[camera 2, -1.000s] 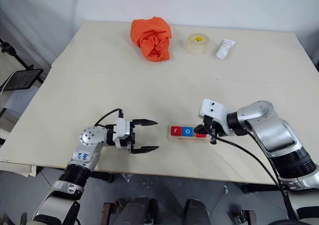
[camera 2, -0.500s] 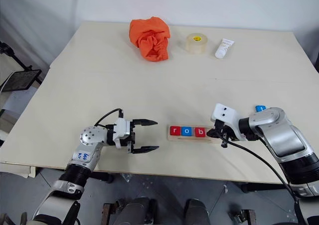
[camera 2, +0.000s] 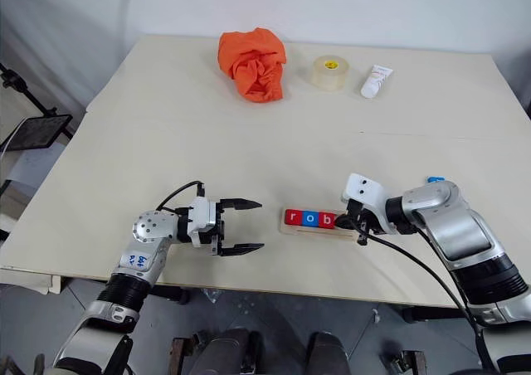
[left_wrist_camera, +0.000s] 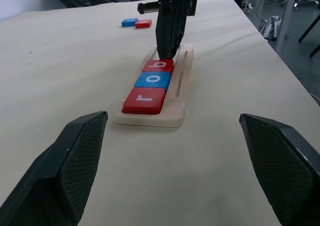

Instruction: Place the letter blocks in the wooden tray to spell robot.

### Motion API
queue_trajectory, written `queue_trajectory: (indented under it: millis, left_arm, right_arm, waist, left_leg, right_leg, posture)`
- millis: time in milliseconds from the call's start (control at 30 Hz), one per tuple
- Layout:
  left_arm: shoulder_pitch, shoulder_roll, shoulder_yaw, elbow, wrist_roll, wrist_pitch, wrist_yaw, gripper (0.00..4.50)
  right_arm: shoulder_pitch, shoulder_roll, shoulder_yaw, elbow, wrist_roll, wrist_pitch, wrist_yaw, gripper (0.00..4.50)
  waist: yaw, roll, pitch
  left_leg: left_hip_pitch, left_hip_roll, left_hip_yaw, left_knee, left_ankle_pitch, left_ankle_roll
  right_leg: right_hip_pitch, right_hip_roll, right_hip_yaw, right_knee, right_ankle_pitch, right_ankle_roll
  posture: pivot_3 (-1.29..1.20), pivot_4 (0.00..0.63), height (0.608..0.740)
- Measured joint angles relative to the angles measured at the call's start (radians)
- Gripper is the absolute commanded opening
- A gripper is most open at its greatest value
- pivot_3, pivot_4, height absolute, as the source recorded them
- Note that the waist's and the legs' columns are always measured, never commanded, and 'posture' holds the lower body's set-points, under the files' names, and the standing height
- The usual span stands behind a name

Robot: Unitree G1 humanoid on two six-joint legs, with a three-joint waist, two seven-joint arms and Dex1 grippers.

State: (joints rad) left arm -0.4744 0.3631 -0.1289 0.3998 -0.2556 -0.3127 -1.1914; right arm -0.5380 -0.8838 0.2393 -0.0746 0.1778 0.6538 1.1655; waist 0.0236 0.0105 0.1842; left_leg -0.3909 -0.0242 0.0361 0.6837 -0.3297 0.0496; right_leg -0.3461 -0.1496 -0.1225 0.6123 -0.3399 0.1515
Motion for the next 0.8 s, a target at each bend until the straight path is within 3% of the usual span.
queue_trajectory:
  millis: [400, 600, 733, 800]
  left_arm:
    - [-0.002, -0.008, -0.002, 0.002, 0.001, 0.000, 0.002, 4.50]
    - [-0.015, -0.016, -0.007, 0.012, 0.005, -0.001, 0.000, 4.50]
    - [-0.022, -0.018, -0.006, 0.022, 0.005, -0.002, -0.001, 4.50]
    - [-0.026, -0.022, -0.007, 0.034, 0.005, -0.002, -0.001, 4.50]
  right_arm:
    - [0.019, -0.023, -0.035, -0.011, 0.011, 0.001, 0.004, 0.02]
    - [0.128, -0.051, -0.220, -0.062, 0.063, -0.003, -0.040, 0.02]
    - [0.255, -0.063, -0.365, -0.086, 0.100, -0.026, -0.062, 0.85]
    - [0.292, -0.064, -0.426, -0.087, 0.122, -0.025, -0.078, 1.53]
  waist:
    - [0.001, 0.000, 0.000]
    - [0.003, 0.000, 0.000]
    - [0.003, 0.000, 0.000]
    - [0.003, 0.000, 0.000]
  left_leg:
    - [0.000, 0.000, 0.000, 0.000, 0.000, 0.000]
    - [0.000, 0.000, 0.000, 0.000, 0.000, 0.000]
    - [0.000, 0.000, 0.000, 0.000, 0.000, 0.000]
    - [0.000, 0.000, 0.000, 0.000, 0.000, 0.000]
  right_leg:
    - [0.000, 0.000, 0.000, 0.000, 0.000, 0.000]
    - [0.001, 0.000, 0.000, 0.000, 0.000, 0.000]
    - [0.002, 0.000, -0.001, -0.001, 0.000, 0.000]
    - [0.002, 0.000, -0.001, -0.001, 0.000, 0.000]
  posture:
    - [0.00, 0.150, 0.740]
    - [0.00, 0.150, 0.740]
    - [0.00, 0.150, 0.740]
    - [0.00, 0.150, 0.740]
